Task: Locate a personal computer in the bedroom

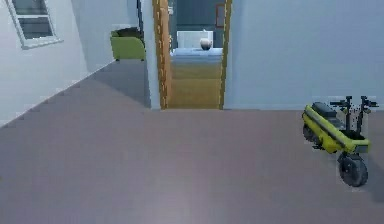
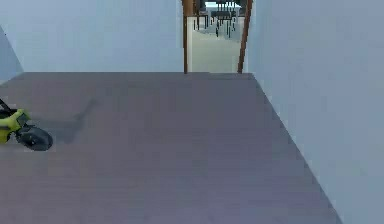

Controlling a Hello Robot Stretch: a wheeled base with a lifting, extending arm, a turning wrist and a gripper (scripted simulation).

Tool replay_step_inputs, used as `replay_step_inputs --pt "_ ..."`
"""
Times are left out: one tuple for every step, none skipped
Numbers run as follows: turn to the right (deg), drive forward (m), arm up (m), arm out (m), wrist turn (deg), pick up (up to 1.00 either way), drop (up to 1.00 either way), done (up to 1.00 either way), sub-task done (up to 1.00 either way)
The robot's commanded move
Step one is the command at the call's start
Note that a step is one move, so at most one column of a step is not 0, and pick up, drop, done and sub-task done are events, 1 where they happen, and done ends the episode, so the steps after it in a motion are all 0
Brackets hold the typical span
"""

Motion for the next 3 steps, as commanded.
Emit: replay_step_inputs --pt "0.0 1.0 0.0 0.0 0.0 0.0 0.0 0.0 0.0" --pt "0.0 1.0 0.0 0.0 0.0 0.0 0.0 0.0 0.0" --pt "3.0 0.0 0.0 0.0 0.0 0.0 0.0 0.0 0.0"
